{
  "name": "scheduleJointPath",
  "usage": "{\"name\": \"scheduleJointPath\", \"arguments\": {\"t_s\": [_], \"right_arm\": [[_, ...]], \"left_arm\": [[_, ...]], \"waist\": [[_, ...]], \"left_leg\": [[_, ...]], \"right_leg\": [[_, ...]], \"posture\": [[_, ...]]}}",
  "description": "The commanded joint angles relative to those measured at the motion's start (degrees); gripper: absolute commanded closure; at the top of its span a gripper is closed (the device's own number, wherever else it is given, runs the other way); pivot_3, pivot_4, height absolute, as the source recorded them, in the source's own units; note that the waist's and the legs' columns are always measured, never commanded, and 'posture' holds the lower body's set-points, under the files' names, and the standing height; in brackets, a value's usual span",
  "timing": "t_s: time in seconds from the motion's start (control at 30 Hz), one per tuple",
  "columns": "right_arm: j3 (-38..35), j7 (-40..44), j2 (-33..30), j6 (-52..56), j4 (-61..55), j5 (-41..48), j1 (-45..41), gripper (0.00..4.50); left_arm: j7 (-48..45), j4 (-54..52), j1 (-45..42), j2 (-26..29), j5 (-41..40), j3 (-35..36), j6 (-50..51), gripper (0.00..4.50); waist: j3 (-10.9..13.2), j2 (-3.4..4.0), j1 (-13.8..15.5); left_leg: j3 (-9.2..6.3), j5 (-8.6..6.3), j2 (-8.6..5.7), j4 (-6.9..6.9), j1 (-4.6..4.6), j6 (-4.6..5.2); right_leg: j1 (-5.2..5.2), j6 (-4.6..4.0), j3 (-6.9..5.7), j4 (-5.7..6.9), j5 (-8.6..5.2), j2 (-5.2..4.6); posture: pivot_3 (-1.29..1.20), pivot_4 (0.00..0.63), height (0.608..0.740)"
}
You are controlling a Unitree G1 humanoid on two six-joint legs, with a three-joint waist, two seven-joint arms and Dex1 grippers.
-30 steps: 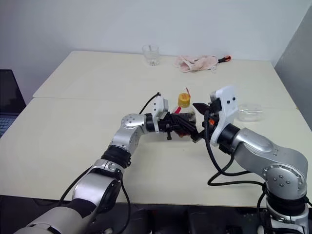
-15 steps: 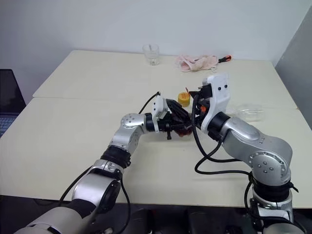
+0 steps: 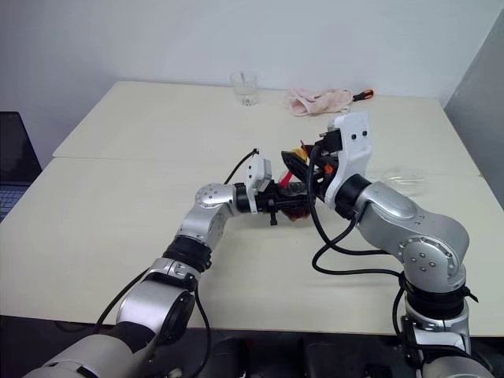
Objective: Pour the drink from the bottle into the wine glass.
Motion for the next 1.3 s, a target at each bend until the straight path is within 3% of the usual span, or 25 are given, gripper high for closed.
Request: {"name": "scheduleJointPath", "arguments": {"t_s": [0.03,0.2,0.47,0.67,0.8,0.87,1.0,1.13,1.3], "right_arm": [[-0.99,-0.09,-0.05,-0.08,-0.63,-1.16,-1.05,3.27],[-1.59,1.48,-1.14,0.03,-0.62,-0.97,-1.0,3.27],[-7.74,23.46,-9.26,-8.23,8.64,-0.09,-5.91,3.27],[-16.25,22.18,-8.06,-11.45,13.84,2.71,-7.61,3.28],[-21.01,18.34,-7.69,-10.72,9.48,7.27,-2.42,3.28],[-22.83,14.75,-9.1,-9.24,6.17,5.79,4.74,3.28],[-23.11,7.09,-9.64,-8.53,2.81,-3.42,19.25,3.28],[-26.33,0.79,-2.29,-13.01,4.41,-8.12,28.82,3.28],[-21.31,1.63,-0.86,-17.33,8.37,-19.88,36.44,3.29]], "left_arm": [[-0.14,-3.45,-0.22,-0.1,-1.27,0.99,-0.66,3.51],[-0.03,-3.76,-0.04,-0.16,-1.27,0.86,-0.44,3.51],[-0.45,-3.1,-0.6,-0.39,-1.07,0.69,-0.3,3.52],[-0.4,-2.95,0.0,-0.47,-0.75,0.3,-0.7,3.52],[-0.63,-2.93,0.12,-0.61,-0.78,0.11,-0.52,3.52],[-0.69,-2.72,0.0,-0.62,-0.74,0.1,-0.59,3.52],[-0.99,-2.09,-0.4,-0.52,-0.71,0.25,-0.71,3.52],[-1.39,-1.74,-0.66,-0.62,-0.67,0.22,-0.71,3.52],[-1.9,-1.42,-1.07,-1.05,-0.6,0.06,-0.69,3.52]], "waist": [[0.0,0.0,0.01],[0.0,0.0,0.02],[0.0,0.0,0.08],[0.0,0.01,0.17],[0.0,0.01,0.52],[0.0,0.01,0.72],[0.0,0.01,1.1],[-0.01,0.02,1.12],[-0.02,0.04,0.84]], "left_leg": [[0.01,0.0,0.01,0.0,0.0,0.0],[0.0,0.0,0.0,0.0,0.0,0.0],[0.06,0.0,-0.02,0.03,0.0,0.0],[0.05,0.0,-0.01,-0.01,0.02,0.0],[0.08,0.0,0.0,-0.06,-0.02,0.0],[0.09,0.0,-0.01,-0.08,-0.01,0.0],[0.1,0.0,0.0,-0.11,-0.05,-0.01],[0.08,0.0,-0.05,-0.1,-0.04,-0.01],[0.09,0.0,-0.13,-0.09,0.05,-0.01]], "right_leg": [[0.0,0.0,0.0,0.0,0.0,0.0],[0.0,0.0,0.0,0.0,0.0,0.0],[0.01,0.0,-0.05,-0.01,0.0,0.0],[0.01,0.0,-0.09,-0.01,0.0,0.02],[0.01,-0.01,-0.01,-0.05,0.0,0.01],[-0.01,-0.01,0.01,-0.05,0.0,-0.01],[0.05,0.0,0.04,-0.23,0.0,-0.04],[0.04,0.0,0.02,-0.19,0.0,-0.07],[0.04,0.01,-0.02,-0.13,0.0,-0.07]], "posture": [[0.0,0.15,0.74],[0.0,0.15,0.74],[0.0,0.15,0.74],[0.0,0.15,0.74],[0.0,0.15,0.74],[0.0,0.15,0.74],[0.0,0.15,0.74],[0.0,0.15,0.74],[0.0,0.15,0.74]]}}
